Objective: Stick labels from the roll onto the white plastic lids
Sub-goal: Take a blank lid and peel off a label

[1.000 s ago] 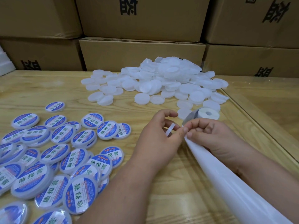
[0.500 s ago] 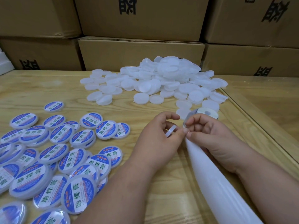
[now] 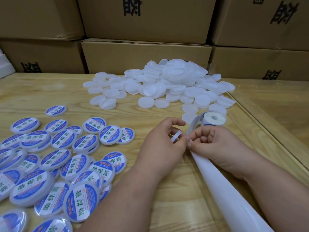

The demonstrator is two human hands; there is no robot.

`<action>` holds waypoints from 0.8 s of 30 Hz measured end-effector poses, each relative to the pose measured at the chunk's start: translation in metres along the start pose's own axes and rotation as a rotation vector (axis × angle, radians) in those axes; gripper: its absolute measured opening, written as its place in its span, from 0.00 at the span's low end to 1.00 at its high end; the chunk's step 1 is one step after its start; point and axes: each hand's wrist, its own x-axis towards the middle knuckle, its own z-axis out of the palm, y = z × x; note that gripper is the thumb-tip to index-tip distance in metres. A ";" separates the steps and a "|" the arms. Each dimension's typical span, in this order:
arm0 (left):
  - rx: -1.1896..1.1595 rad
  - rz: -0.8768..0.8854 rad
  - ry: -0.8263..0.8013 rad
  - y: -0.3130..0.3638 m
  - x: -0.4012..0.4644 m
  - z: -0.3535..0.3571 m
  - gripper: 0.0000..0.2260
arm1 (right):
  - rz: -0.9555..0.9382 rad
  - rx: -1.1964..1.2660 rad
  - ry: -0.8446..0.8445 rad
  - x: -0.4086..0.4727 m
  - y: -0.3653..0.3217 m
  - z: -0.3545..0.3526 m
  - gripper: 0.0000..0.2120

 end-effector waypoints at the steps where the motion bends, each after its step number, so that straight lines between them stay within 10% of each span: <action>1: 0.001 -0.001 0.004 0.000 0.000 0.000 0.14 | -0.010 0.005 0.000 0.000 0.000 0.000 0.10; 24: -0.109 -0.066 0.167 0.002 0.000 -0.002 0.10 | -0.019 0.214 0.241 0.003 -0.005 -0.015 0.16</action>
